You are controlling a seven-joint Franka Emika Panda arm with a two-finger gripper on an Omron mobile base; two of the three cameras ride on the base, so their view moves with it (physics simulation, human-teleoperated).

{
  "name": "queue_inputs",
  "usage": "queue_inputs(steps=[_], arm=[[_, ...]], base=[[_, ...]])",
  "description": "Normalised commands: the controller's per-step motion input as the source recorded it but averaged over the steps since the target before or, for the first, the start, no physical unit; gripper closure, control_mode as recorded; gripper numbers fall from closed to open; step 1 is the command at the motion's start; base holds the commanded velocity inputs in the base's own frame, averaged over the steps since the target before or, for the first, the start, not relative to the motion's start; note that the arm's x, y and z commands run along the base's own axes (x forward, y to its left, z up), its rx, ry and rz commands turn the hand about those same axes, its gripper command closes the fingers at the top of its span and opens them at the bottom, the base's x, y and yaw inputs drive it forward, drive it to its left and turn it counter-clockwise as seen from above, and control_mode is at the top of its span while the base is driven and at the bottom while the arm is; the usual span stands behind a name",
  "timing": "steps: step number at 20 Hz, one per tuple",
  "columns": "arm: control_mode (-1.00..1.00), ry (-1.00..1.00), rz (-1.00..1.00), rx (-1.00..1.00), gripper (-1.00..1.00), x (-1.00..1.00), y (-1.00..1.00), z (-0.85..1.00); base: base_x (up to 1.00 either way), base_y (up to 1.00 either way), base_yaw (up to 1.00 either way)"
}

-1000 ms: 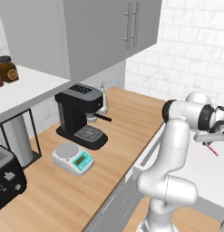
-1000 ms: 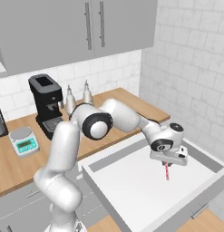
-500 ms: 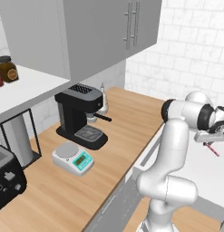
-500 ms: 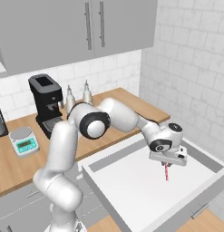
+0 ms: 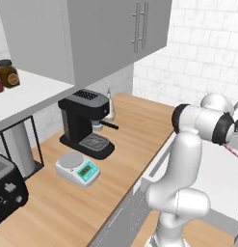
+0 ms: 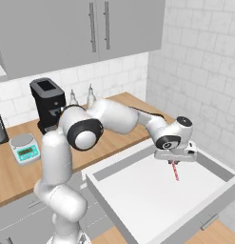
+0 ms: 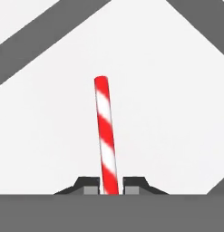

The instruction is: Take a straw from the drawer in front and place it inside the glass cup on the dining counter.

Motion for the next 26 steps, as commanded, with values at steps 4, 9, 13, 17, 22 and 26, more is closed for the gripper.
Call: queue_inputs(steps=[4, 9, 13, 17, 22, 26], arm=[[-1.00, -0.03, 0.26, -0.04, 1.00, -0.38, 0.61, 0.75], [-1.00, -0.10, 0.20, -0.02, 1.00, -0.40, 0.84, 0.67], [-1.00, -0.13, 0.19, -0.04, 1.00, -0.29, 0.90, 0.61], [-1.00, -0.19, 0.16, -0.03, 1.00, -0.28, 0.92, 0.62], [-1.00, -0.14, 0.20, -0.04, 1.00, -0.10, 0.94, 0.58], [-1.00, -0.04, 0.22, -0.09, 1.00, -0.04, 0.87, 0.57]], base=[[0.00, 0.00, 0.00], [0.00, 0.00, 0.00], [0.00, 0.00, 0.00], [0.00, 0.00, 0.00], [0.00, 0.00, 0.00], [0.00, 0.00, 0.00]])
